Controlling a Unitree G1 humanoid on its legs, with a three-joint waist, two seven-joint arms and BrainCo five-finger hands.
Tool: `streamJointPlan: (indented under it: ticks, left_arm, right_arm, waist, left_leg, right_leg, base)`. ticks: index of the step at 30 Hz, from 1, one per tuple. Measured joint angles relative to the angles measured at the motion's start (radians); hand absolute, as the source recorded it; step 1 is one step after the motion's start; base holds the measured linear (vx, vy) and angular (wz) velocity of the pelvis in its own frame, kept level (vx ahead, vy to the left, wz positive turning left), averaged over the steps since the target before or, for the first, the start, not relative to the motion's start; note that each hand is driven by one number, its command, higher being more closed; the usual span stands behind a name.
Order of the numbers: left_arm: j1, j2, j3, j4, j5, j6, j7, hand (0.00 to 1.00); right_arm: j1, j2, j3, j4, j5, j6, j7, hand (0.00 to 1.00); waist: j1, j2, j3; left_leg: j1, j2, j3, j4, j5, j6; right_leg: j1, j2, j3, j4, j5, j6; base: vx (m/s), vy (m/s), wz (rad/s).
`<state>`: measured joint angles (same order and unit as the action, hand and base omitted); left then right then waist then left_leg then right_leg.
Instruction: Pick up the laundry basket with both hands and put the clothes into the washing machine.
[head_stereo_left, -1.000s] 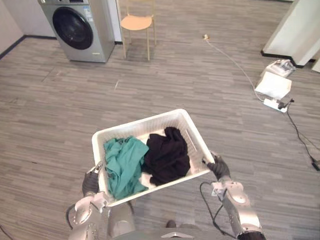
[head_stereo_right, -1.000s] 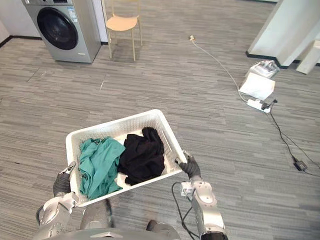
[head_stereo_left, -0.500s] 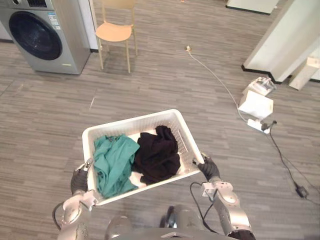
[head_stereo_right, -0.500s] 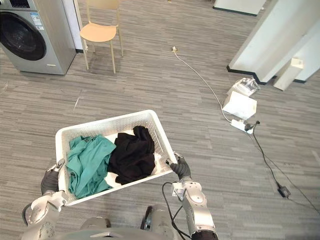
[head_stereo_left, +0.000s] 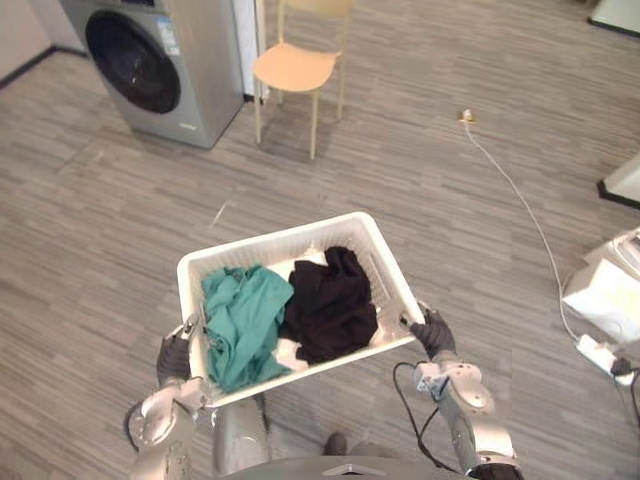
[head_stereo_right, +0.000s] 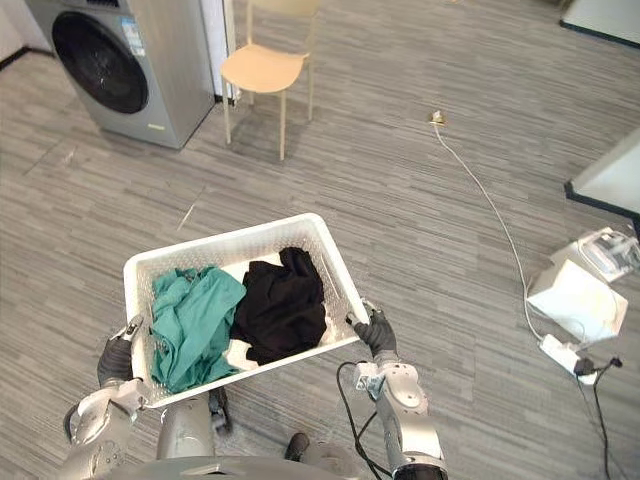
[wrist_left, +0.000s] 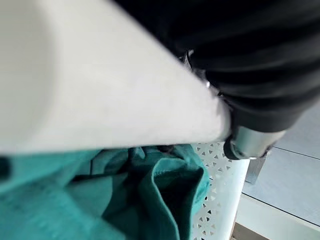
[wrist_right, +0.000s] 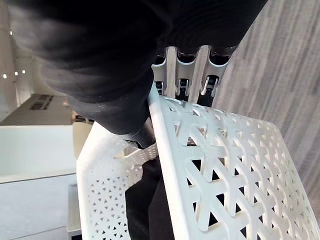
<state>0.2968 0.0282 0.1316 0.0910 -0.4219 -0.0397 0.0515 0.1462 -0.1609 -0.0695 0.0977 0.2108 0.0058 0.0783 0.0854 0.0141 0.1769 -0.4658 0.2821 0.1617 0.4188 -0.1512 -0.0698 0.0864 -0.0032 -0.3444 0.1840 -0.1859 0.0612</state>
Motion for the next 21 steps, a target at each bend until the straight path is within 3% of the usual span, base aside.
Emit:
streamJointPlan:
  ticks: [1, 2, 3, 4, 5, 6, 7, 8, 9, 10, 11, 13, 15, 16, 17, 18, 19, 20, 21]
  left_arm:
    - [0.002, 0.000, 0.000, 0.000, 0.000, 0.000, 0.001, 1.00]
    - [0.001, 0.002, -0.005, 0.001, 0.000, 0.001, 0.005, 1.00]
    - [-0.001, 0.003, -0.011, 0.003, 0.000, 0.001, 0.008, 1.00]
    - [-0.010, 0.018, -0.020, 0.010, 0.005, 0.006, 0.010, 1.00]
    - [-0.016, 0.036, -0.021, 0.010, 0.013, 0.012, 0.009, 1.00]
    - [-0.020, 0.062, -0.019, 0.010, 0.014, 0.022, 0.010, 1.00]
    - [-0.019, 0.069, -0.018, 0.009, 0.014, 0.023, 0.011, 1.00]
    - [-0.021, 0.095, -0.017, 0.002, 0.014, 0.023, 0.011, 1.00]
    - [-0.033, 0.122, -0.015, 0.000, 0.015, 0.023, 0.011, 1.00]
    - [-0.038, 0.135, -0.015, -0.001, 0.016, 0.023, 0.012, 1.00]
    - [-0.049, 0.152, -0.015, -0.003, 0.017, 0.022, 0.012, 1.00]
    - [-0.067, 0.157, -0.019, -0.004, 0.024, 0.022, 0.016, 1.00]
    - [-0.090, 0.161, -0.032, -0.005, 0.033, 0.022, 0.021, 1.00]
    - [-0.109, 0.166, -0.044, -0.007, 0.034, 0.022, 0.021, 1.00]
    - [-0.128, 0.173, -0.051, -0.009, 0.034, 0.021, 0.022, 1.00]
    - [-0.135, 0.176, -0.055, -0.008, 0.034, 0.021, 0.023, 1.00]
    - [-0.148, 0.176, -0.067, -0.005, 0.035, 0.022, 0.023, 1.00]
    - [-0.143, 0.153, -0.079, 0.003, 0.043, 0.022, 0.025, 1.00]
    - [-0.129, 0.135, -0.079, 0.003, 0.053, 0.023, 0.028, 1.00]
  right_arm:
    - [0.001, 0.001, 0.000, 0.000, 0.000, -0.001, 0.000, 1.00]
    - [0.013, 0.005, -0.004, 0.001, 0.000, -0.001, 0.000, 1.00]
    - [0.020, 0.012, -0.012, 0.004, 0.000, -0.001, 0.000, 1.00]
    - [0.035, 0.043, -0.030, 0.021, 0.000, -0.001, -0.003, 1.00]
    - [0.043, 0.061, -0.034, 0.035, 0.000, -0.001, -0.003, 1.00]
    - [0.047, 0.080, -0.029, 0.049, -0.001, 0.002, -0.002, 1.00]
    - [0.045, 0.088, -0.027, 0.055, -0.001, 0.002, -0.001, 1.00]
    - [0.038, 0.108, -0.020, 0.074, -0.001, 0.002, 0.002, 1.00]
    - [0.040, 0.124, -0.014, 0.077, -0.001, 0.002, 0.004, 1.00]
    - [0.040, 0.129, -0.013, 0.076, -0.001, 0.002, 0.007, 1.00]
    - [0.037, 0.138, -0.013, 0.074, 0.000, -0.001, 0.007, 1.00]
    - [0.033, 0.140, -0.017, 0.071, 0.000, -0.001, 0.007, 1.00]
    - [0.042, 0.141, -0.032, 0.064, 0.007, -0.002, 0.005, 1.00]
    - [0.051, 0.140, -0.041, 0.047, 0.021, -0.002, 0.003, 1.00]
    - [0.054, 0.141, -0.046, 0.031, 0.026, -0.008, 0.003, 1.00]
    - [0.055, 0.142, -0.049, 0.029, 0.027, -0.010, 0.003, 1.00]
    - [0.063, 0.139, -0.058, 0.021, 0.027, -0.010, 0.001, 1.00]
    - [0.086, 0.127, -0.062, 0.007, 0.027, -0.009, -0.004, 1.00]
    - [0.101, 0.122, -0.064, -0.001, 0.028, -0.009, -0.006, 1.00]
  waist:
    - [0.002, -0.001, -0.002]
    - [-0.004, -0.013, -0.003]
    - [-0.010, -0.017, -0.006]
    - [-0.031, -0.039, -0.015]
    - [-0.044, -0.053, -0.018]
    - [-0.049, -0.067, -0.017]
    - [-0.054, -0.060, -0.014]
    - [-0.069, -0.040, -0.006]
    - [-0.080, -0.030, -0.001]
    - [-0.083, -0.026, 0.001]
    - [-0.092, -0.026, 0.002]
    - [-0.103, -0.027, 0.002]
    - [-0.126, -0.027, 0.002]
    - [-0.138, -0.035, -0.003]
    - [-0.147, -0.059, -0.011]
    - [-0.148, -0.075, -0.019]
    - [-0.153, -0.082, -0.023]
    - [-0.154, -0.050, -0.020]
    - [-0.154, -0.037, -0.029]
  left_leg:
    - [0.015, 0.004, -0.013, -0.040, 0.041, -0.008]
    - [0.022, -0.002, 0.004, 0.015, 0.111, -0.004]
    - [0.022, -0.011, 0.004, 0.048, 0.129, 0.012]
    - [0.025, -0.041, 0.012, 0.113, 0.060, 0.040]
    - [0.045, -0.063, 0.025, 0.139, 0.016, 0.052]
    - [0.094, -0.083, 0.056, 0.143, -0.032, 0.067]
    - [0.117, -0.083, 0.063, 0.143, -0.053, 0.073]
    - [0.158, -0.074, 0.060, 0.136, -0.084, 0.084]
    - [0.207, -0.067, 0.060, 0.107, -0.097, 0.090]
    - [0.234, -0.067, 0.062, 0.085, -0.100, 0.090]
    - [0.284, -0.068, 0.073, 0.040, -0.101, 0.088]
    - [0.370, -0.091, 0.087, -0.026, -0.106, 0.083]
    - [0.447, -0.117, 0.083, -0.084, -0.109, 0.081]
    - [0.488, -0.138, 0.080, -0.121, -0.119, 0.074]
    - [0.526, -0.169, 0.079, -0.149, -0.143, 0.062]
    - [0.543, -0.187, 0.077, -0.157, -0.157, 0.058]
    - [0.582, -0.198, 0.062, -0.152, -0.211, 0.052]
    - [0.649, -0.166, 0.058, -0.153, -0.268, 0.068]
    - [0.673, -0.147, 0.056, -0.108, -0.275, 0.069]
  right_leg:
    - [0.016, -0.009, 0.003, 0.019, -0.025, 0.039]
    - [0.026, -0.048, 0.010, 0.089, -0.078, 0.074]
    - [0.014, -0.072, 0.013, 0.154, -0.097, 0.088]
    - [-0.036, -0.143, 0.009, 0.322, -0.093, 0.084]
    - [-0.091, -0.194, 0.010, 0.463, -0.044, 0.055]
    - [-0.170, -0.260, 0.022, 0.646, 0.090, 0.004]
    - [-0.212, -0.274, 0.049, 0.729, 0.162, 0.014]
    - [-0.302, -0.249, 0.095, 0.899, 0.174, 0.055]
    - [-0.381, -0.204, 0.106, 1.004, 0.148, 0.077]
    - [-0.420, -0.181, 0.104, 1.026, 0.139, 0.082]
    - [-0.489, -0.146, 0.084, 1.025, 0.119, 0.081]
    - [-0.567, -0.133, 0.030, 0.925, 0.098, 0.059]
    - [-0.567, -0.133, -0.036, 0.659, 0.092, 0.020]
    - [-0.530, -0.129, -0.083, 0.369, 0.117, -0.007]
    - [-0.501, -0.132, -0.107, 0.099, 0.164, -0.008]
    - [-0.492, -0.138, -0.105, 0.012, 0.176, -0.004]
    - [-0.486, -0.151, -0.081, -0.024, 0.175, -0.003]
    - [-0.474, -0.131, -0.034, 0.069, 0.193, -0.023]
    - [-0.474, -0.111, -0.018, 0.142, 0.176, -0.025]
  base:
    - [0.51, 0.245, -0.23]
    - [0.52, 0.304, -0.20]
    - [0.52, 0.327, 0.01]
    - [0.53, 0.365, 0.16]
    - [0.54, 0.374, 0.04]
    - [0.53, 0.372, -0.15]
    - [0.51, 0.319, -0.24]
    - [0.47, 0.245, -0.06]
    - [0.46, 0.214, 0.03]
    - [0.53, 0.187, 0.11]
    - [0.45, 0.132, 0.07]
    - [0.52, 0.086, 0.16]
    - [0.45, 0.029, 0.46]
    - [0.52, -0.038, 0.56]
    - [0.53, -0.070, 0.48]
    - [0.65, -0.155, 0.42]
    - [0.56, -0.208, 0.33]
    - [0.58, -0.211, 0.36]
    - [0.64, -0.197, 0.40]
